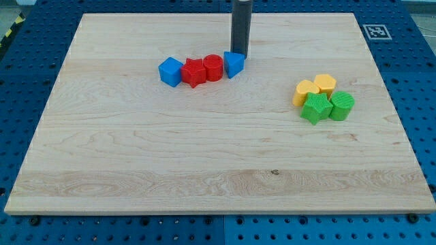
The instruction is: Slide your arm to parallel left of green star
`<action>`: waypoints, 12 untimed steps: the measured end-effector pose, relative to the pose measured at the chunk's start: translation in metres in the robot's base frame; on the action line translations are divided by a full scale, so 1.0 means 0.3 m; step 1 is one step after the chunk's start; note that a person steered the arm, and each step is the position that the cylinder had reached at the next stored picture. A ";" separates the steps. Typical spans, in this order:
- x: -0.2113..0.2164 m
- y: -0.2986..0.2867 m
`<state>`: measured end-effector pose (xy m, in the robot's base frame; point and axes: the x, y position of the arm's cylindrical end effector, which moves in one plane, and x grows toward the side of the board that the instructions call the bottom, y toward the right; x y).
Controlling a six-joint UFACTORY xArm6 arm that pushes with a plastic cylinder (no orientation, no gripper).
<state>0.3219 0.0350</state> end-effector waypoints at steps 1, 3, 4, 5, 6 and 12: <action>-0.180 -0.053; -0.331 -0.456; -0.353 -0.580; -0.356 -0.604; -0.356 -0.669; -0.337 -0.973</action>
<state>0.2208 -0.2569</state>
